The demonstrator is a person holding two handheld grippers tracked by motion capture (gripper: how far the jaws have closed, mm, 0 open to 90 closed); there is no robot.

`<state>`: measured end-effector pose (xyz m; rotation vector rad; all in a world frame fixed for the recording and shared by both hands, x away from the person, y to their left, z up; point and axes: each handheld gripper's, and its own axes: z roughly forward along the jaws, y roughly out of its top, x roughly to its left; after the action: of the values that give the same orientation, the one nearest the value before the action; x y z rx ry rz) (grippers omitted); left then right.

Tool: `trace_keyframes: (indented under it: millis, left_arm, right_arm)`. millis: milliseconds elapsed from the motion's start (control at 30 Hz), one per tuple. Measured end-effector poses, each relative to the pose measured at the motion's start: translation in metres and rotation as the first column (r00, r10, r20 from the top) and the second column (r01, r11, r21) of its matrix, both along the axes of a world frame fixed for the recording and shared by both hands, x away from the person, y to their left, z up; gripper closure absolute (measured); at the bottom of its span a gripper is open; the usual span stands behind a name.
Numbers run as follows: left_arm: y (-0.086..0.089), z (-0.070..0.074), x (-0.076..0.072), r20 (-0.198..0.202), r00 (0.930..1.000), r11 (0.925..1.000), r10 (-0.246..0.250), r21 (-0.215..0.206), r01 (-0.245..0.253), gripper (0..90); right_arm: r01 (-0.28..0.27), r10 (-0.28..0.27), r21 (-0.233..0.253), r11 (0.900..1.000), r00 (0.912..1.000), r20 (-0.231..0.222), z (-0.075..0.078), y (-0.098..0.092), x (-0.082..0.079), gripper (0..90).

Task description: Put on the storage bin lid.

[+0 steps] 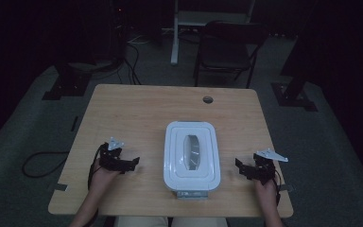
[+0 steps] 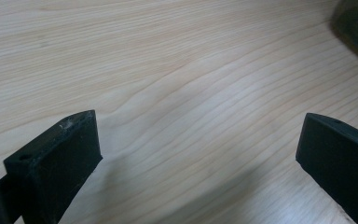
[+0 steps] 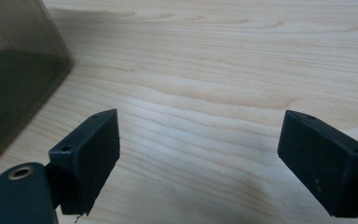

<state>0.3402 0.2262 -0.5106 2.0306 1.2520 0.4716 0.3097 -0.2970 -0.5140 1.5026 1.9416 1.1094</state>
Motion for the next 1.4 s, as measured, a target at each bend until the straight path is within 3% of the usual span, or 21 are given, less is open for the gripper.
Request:
trace_keyframes:
  millis: [367, 467, 700, 833, 933, 1067, 1300, 1400]
  left_arm:
    - [0.032, 0.000, -0.012, -0.010, 0.9963, 0.9963, 0.086, 0.005, -0.086, 0.6]
    - [0.037, 0.000, -0.017, -0.003, 0.9945, 0.9941, 0.104, 0.032, -0.104, 0.6]
    - [0.051, -0.001, -0.026, -0.008, 0.9863, 0.9855, 0.165, 0.041, -0.164, 0.6]
    - [0.060, 0.001, -0.031, 0.002, 0.9779, 0.9774, 0.209, 0.031, -0.209, 0.6]
    - [0.073, 0.002, -0.035, 0.008, 0.9557, 0.9540, 0.294, 0.058, -0.294, 0.6]
    - [0.084, 0.000, -0.040, 0.001, 0.9352, 0.9335, 0.354, 0.059, -0.354, 0.6]
    - [0.091, -0.005, -0.043, -0.011, 0.9196, 0.9156, 0.393, 0.099, -0.390, 0.6]
    - [0.093, -0.009, -0.044, -0.021, 0.9163, 0.9126, 0.400, 0.101, -0.396, 0.6]
  right_arm:
    - [0.056, -0.056, -0.012, 0.998, 0.9984, -0.006, -0.004, -0.016, -0.011, 12.8]
    - [0.077, -0.077, -0.018, 0.997, 0.9970, -0.004, -0.005, -0.020, -0.014, 12.8]
    - [0.151, -0.151, -0.034, 0.988, 0.9885, -0.002, -0.005, -0.026, -0.018, 12.8]
    - [0.183, -0.183, -0.041, 0.982, 0.9830, -0.008, -0.005, -0.027, -0.019, 12.8]
    - [0.212, -0.214, -0.075, 0.974, 0.9766, -0.016, -0.008, -0.028, -0.017, 12.8]
    - [0.226, -0.230, -0.091, 0.970, 0.9723, -0.041, -0.012, -0.029, -0.014, 12.8]
    - [0.226, -0.234, -0.109, 0.968, 0.9692, -0.076, -0.013, -0.028, -0.011, 12.8]
    - [0.225, -0.240, -0.141, 0.964, 0.9660, -0.097, -0.014, -0.026, -0.008, 12.5]
